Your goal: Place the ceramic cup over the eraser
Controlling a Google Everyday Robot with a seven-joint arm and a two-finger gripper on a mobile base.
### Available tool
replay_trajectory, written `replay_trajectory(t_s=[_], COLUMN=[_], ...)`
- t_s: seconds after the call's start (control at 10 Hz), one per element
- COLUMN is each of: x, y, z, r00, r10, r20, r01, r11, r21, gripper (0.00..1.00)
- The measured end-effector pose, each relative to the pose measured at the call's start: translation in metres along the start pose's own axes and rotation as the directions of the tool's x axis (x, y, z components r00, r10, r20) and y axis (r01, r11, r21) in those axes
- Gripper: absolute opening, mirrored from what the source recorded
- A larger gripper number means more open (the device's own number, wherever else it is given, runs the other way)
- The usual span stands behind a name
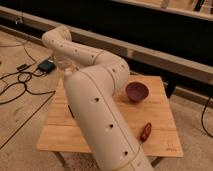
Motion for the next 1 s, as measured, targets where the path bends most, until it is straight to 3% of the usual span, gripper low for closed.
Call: replay_trajectory(t_s=[0.4, 1.0], x=[0.048, 0.108], y=[0.018, 0.045], z=[-0.047, -0.077], r00=[1.0, 0.999], r10=[-0.002, 0.04], r20=[-0.008, -0.013], r01=[0.002, -0.039], r11=[1.0, 0.999], r21=[0.021, 0.018], gripper=[0.0, 0.0])
